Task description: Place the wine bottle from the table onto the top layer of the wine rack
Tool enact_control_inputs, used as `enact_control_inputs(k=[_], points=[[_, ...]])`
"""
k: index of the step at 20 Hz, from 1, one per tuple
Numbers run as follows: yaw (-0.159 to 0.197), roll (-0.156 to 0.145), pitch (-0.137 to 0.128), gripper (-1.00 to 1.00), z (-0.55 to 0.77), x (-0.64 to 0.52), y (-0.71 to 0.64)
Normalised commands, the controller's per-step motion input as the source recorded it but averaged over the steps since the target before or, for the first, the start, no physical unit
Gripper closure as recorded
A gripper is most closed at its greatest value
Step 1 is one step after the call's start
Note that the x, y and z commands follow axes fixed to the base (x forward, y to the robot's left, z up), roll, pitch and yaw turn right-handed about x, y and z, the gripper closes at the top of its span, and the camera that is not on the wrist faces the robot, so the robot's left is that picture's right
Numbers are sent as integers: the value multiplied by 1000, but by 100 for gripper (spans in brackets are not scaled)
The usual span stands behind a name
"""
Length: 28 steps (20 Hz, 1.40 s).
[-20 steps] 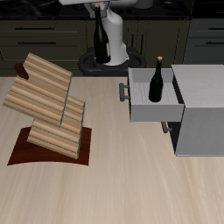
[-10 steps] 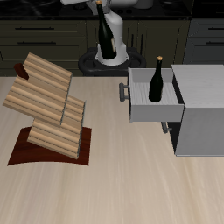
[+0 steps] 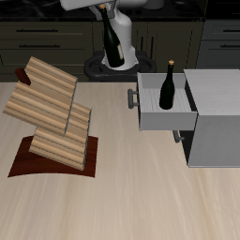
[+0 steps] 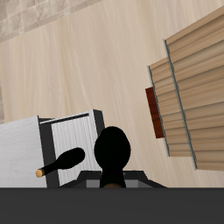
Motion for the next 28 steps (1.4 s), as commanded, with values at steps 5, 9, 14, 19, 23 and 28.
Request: enact_control_inputs(k=[5,9,14,19,23,28], points=[[-50,30,51,100,-130,220,-152],[-63,35,27,100,-63,108,-205],[-62,44,40,100,-7,11,-145],[-76,-5,56,100,-78,12,-311],[-50,-32,64,100,36,-41,-293],[-43,8,27,100,27,-110,-187]])
